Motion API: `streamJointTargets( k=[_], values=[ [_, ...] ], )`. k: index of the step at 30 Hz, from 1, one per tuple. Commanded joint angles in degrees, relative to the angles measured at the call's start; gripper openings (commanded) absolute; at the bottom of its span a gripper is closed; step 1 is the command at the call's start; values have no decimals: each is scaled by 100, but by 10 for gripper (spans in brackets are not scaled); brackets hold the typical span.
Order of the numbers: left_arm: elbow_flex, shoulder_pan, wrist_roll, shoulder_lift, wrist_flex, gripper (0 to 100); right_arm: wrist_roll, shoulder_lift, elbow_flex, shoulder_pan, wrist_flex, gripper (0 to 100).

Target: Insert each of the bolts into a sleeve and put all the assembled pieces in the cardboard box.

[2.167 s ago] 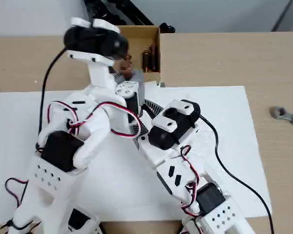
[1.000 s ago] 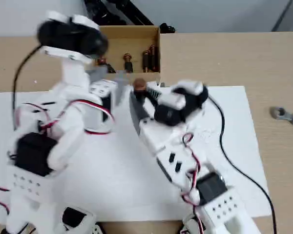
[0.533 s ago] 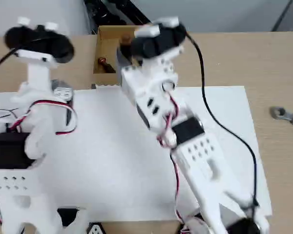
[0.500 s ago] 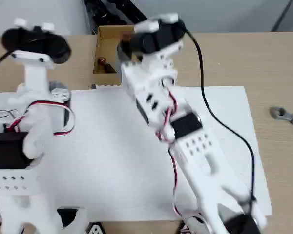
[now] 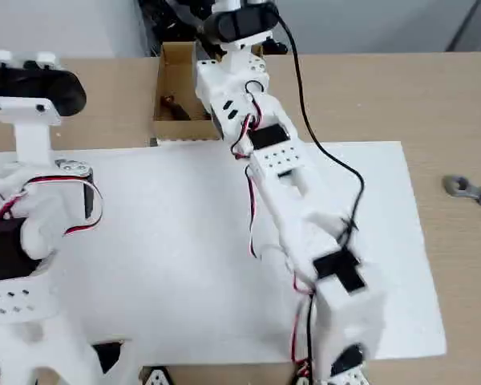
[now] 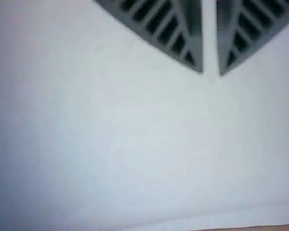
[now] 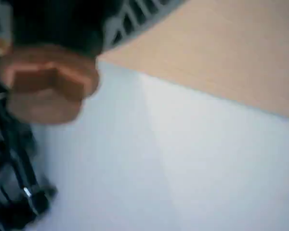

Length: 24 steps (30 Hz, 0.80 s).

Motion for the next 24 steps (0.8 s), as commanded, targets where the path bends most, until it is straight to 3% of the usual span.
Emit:
streamJointTargets(
  k=[1, 12, 18, 24],
  values=[
    [-224, -44, -9, -70, 26, 6, -35, 664, -958, 215, -207, 4],
    [75, -44, 0, -70, 193, 6, -26, 2167, -1820, 251, -189, 4],
    [163, -44, 237, -70, 185, 6, -26, 2413, -1820, 251, 532, 6],
    [163, -44, 202, -70, 185, 6, -35, 2396, -1820, 242, 1200, 158]
  ],
)
